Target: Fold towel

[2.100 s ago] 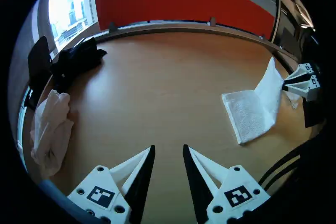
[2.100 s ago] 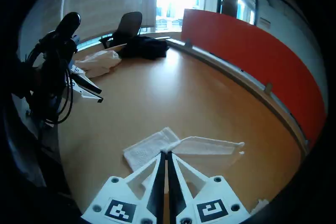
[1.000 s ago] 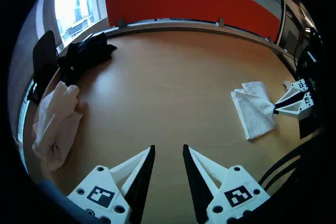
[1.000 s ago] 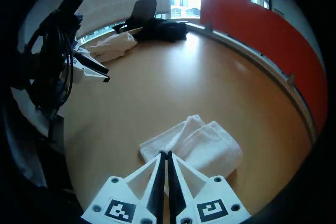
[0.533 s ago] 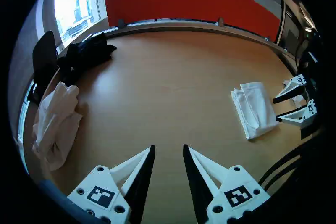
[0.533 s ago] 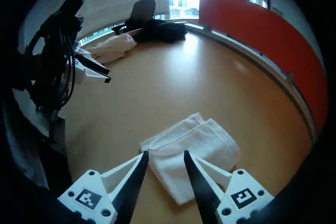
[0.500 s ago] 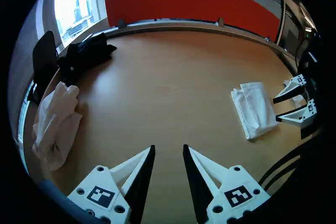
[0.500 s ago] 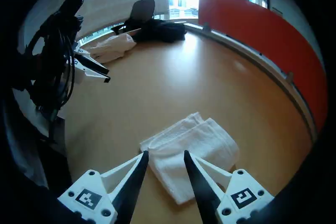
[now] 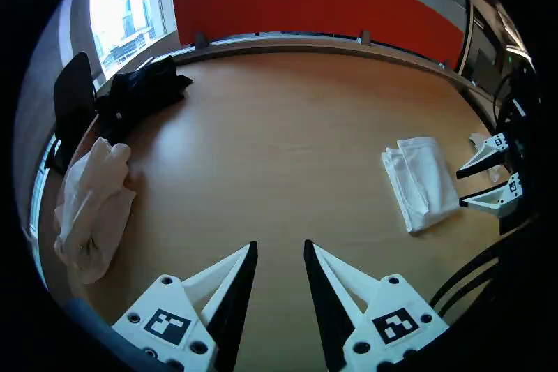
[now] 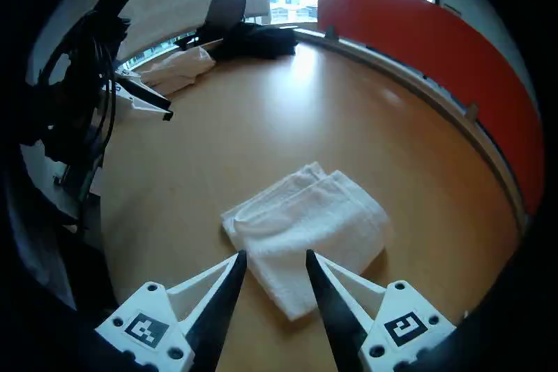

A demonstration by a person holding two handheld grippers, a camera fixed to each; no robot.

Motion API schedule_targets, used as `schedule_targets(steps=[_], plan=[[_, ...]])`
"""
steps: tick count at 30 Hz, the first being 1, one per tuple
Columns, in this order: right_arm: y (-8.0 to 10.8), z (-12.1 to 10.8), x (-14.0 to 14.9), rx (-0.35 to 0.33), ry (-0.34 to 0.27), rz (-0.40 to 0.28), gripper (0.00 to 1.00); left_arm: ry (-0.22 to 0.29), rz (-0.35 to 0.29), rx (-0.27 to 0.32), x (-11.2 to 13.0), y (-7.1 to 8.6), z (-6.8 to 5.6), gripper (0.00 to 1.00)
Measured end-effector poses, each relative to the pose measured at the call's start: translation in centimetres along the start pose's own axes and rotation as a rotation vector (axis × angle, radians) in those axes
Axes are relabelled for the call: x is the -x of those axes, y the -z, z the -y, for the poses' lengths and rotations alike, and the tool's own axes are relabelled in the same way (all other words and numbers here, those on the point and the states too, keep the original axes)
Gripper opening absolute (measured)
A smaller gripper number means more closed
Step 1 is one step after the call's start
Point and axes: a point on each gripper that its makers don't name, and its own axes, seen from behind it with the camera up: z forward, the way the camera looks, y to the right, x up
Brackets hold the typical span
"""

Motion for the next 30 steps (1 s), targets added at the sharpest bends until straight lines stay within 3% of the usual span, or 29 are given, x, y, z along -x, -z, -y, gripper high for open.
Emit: schedule_targets(steps=[12, 25, 30], plan=[[0.5, -0.8, 4.0, 0.034, -0.03, 0.058, 0.65, -0.003, 0.0, 0.002, 0.0, 0.0, -0.1, 0.48], [0.8, -1.5, 6.4, 0.056, -0.041, 0.098, 0.65, -0.004, 0.0, 0.001, 0.0, 0.0, -0.2, 0.48], [0.7, -1.7, 7.5, 0.067, -0.045, 0.122, 0.6, -0.002, 0.002, 0.001, 0.1, 0.0, -0.2, 0.48]])
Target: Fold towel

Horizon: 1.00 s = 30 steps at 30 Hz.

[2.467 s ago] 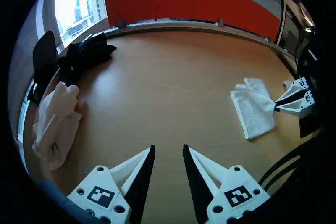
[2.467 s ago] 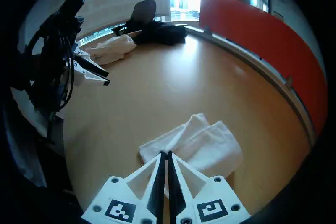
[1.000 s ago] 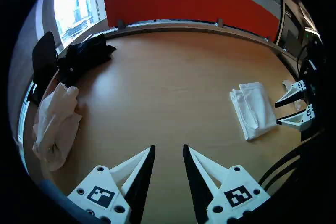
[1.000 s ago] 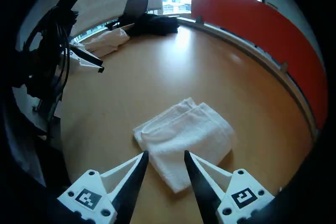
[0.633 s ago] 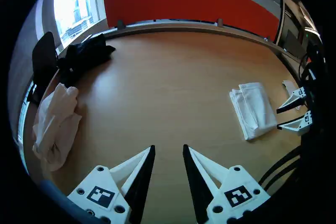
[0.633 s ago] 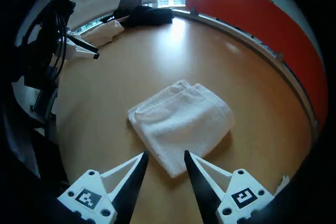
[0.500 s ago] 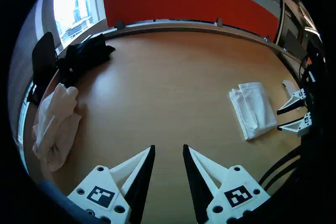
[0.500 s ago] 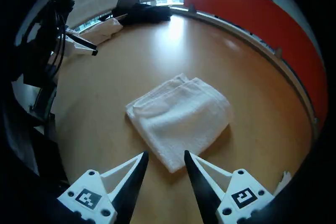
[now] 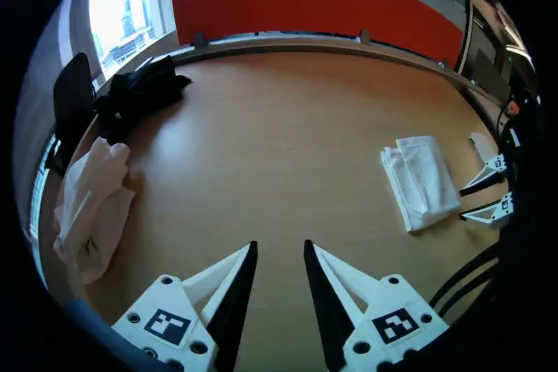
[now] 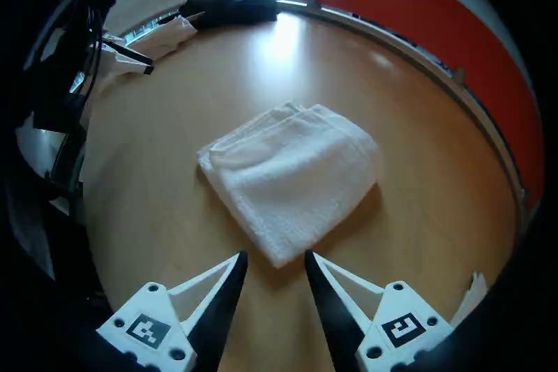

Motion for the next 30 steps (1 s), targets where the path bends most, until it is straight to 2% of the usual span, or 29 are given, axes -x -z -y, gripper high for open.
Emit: schedule_targets(steps=[6, 15, 19, 26, 30], plan=[[-0.4, -0.2, 0.5, 0.007, -0.02, 0.01, 0.38, 0.0, 0.001, 0.0, 0.0, 0.0, 0.0, 0.48], [-1.1, -0.1, 0.8, 0.011, -0.032, 0.013, 0.35, 0.001, -0.001, 0.001, -0.1, 0.0, -0.1, 0.48], [-1.2, -0.2, 0.9, 0.018, -0.038, 0.014, 0.27, 0.001, 0.0, 0.001, 0.0, 0.0, -0.1, 0.48], [-1.1, -0.4, 1.0, 0.021, -0.049, 0.011, 0.09, 0.001, 0.0, 0.001, 0.0, 0.0, -0.1, 0.48], [-1.0, -0.3, 0.9, 0.022, -0.049, 0.008, 0.05, 0.0, 0.0, 0.001, 0.0, 0.0, -0.1, 0.48]])
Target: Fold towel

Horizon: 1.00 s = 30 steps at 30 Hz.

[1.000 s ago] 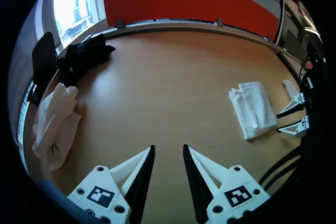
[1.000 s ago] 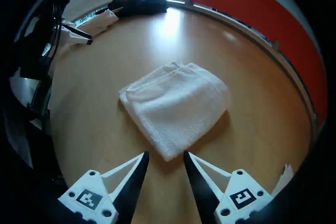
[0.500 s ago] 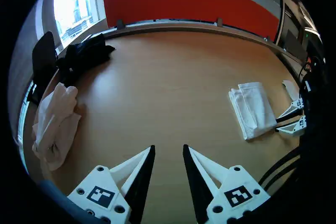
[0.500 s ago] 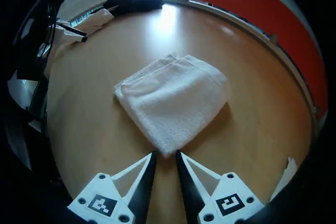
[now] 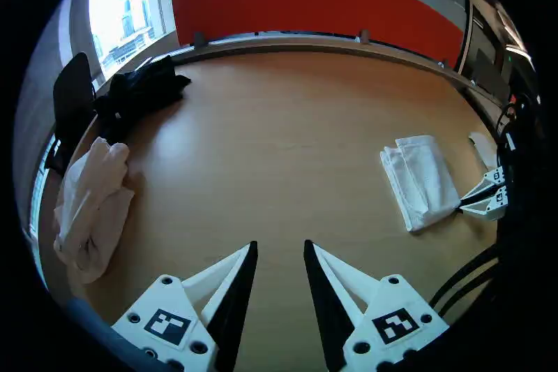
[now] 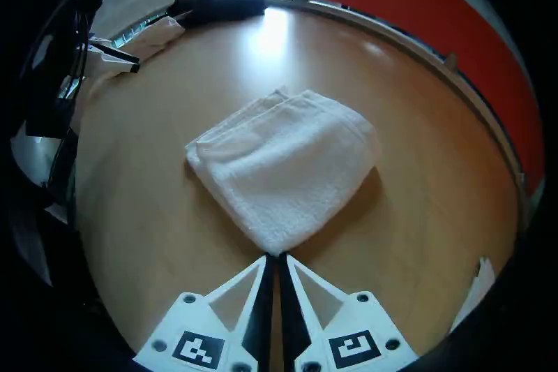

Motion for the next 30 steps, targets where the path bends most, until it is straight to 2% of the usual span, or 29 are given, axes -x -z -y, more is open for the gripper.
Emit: schedule_targets(steps=[8, 14, 23, 30], plan=[[0.4, -0.1, -0.7, 0.01, -0.004, -0.021, 0.04, 0.003, -0.001, 0.001, 0.1, 0.1, 0.1, 0.48], [1.3, -0.5, -2.7, 0.023, 0.0, -0.062, 0.04, 0.001, -0.004, 0.002, 0.0, 0.0, 0.2, 0.48], [3.7, -1.5, -8.1, 0.062, 0.071, -0.145, 0.04, 0.005, -0.018, 0.007, -0.4, 0.1, 0.0, 0.48], [6.6, -2.7, -13.2, 0.101, 0.121, -0.228, 0.04, 0.001, -0.03, 0.009, -0.9, 0.1, 0.1, 0.48]])
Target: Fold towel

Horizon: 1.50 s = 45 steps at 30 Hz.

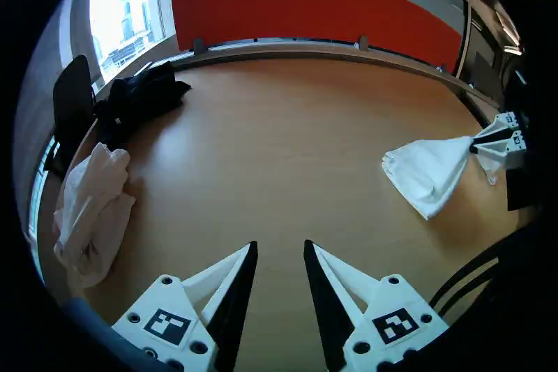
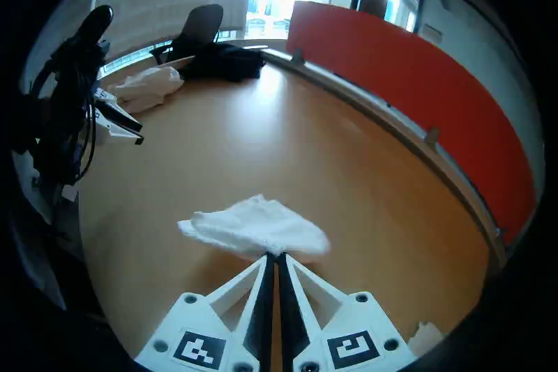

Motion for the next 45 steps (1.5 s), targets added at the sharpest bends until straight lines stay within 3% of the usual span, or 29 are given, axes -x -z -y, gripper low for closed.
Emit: schedule_targets(steps=[8, 14, 35, 45], plan=[[2.1, -2.1, -5.0, 0.043, 0.06, -0.072, 0.04, -0.001, -0.015, 0.005, -0.7, 0.0, -0.2, 0.48], [3.2, -3.6, -6.5, 0.07, 0.074, -0.089, 0.04, -0.001, -0.026, 0.011, -1.2, 0.0, -0.5, 0.48], [5.1, -6.7, -6.7, 0.116, 0.049, -0.096, 0.04, -0.013, -0.034, 0.019, -1.8, -0.2, -0.9, 0.48], [6.3, -8.9, -5.8, 0.139, 0.003, -0.094, 0.04, -0.022, -0.031, 0.021, -2.0, -0.4, -1.0, 0.48]])
